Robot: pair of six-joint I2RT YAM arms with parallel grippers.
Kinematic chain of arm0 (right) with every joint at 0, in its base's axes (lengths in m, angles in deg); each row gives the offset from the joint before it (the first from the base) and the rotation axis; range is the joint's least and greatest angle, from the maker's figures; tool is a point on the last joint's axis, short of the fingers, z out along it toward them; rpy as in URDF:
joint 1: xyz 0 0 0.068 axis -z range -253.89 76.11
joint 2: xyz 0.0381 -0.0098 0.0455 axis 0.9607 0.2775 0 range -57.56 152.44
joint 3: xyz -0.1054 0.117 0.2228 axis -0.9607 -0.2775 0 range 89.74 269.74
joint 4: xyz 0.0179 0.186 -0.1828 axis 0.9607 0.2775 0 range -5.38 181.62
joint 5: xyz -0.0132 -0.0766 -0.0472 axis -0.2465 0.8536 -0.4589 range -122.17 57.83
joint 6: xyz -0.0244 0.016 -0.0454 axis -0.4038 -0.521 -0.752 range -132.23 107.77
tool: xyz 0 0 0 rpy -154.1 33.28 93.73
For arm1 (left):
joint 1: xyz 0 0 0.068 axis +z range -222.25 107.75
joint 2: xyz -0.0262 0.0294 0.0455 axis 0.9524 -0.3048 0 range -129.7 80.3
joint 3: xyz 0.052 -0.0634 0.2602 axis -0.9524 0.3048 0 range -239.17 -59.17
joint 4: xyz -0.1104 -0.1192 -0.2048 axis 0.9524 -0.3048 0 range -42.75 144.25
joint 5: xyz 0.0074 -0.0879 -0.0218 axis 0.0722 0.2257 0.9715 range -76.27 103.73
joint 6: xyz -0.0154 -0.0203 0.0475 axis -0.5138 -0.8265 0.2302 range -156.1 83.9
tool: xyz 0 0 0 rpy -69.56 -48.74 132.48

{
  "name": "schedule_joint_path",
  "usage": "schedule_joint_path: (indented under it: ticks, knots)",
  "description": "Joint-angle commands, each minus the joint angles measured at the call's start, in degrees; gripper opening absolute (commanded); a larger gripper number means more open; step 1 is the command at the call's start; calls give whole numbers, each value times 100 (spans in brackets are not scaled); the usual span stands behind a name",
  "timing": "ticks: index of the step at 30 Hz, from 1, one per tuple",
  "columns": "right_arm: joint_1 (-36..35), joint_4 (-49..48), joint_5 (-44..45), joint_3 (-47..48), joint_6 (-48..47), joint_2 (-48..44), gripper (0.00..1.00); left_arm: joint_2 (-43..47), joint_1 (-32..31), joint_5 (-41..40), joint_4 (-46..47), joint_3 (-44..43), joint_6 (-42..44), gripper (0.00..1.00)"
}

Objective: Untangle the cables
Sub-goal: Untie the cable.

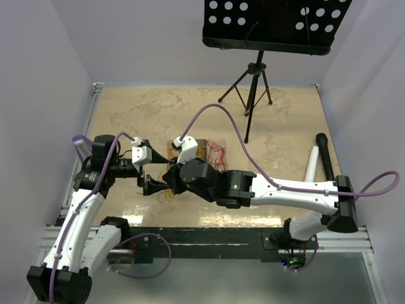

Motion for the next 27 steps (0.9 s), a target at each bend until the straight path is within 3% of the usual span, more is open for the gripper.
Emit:
schedule_joint_path:
  ticks: [1,6,13,19,27]
  knots:
    - [-17,-47,-40,384,-167,130,0,144,48,263,495,65,-300,95]
    - [-8,-65,-84,656,-176,-62,0,118,48,34,961,364,-459,80]
    - [-17,23,-13,1280,-229,-485,0,65,48,-160,1260,619,-591,71]
    - [-16,85,101,1685,-282,-713,0,3,48,-169,1287,602,-609,45]
    - [-8,454,812,2378,-474,-1196,0,-14,48,-318,1305,610,-627,43]
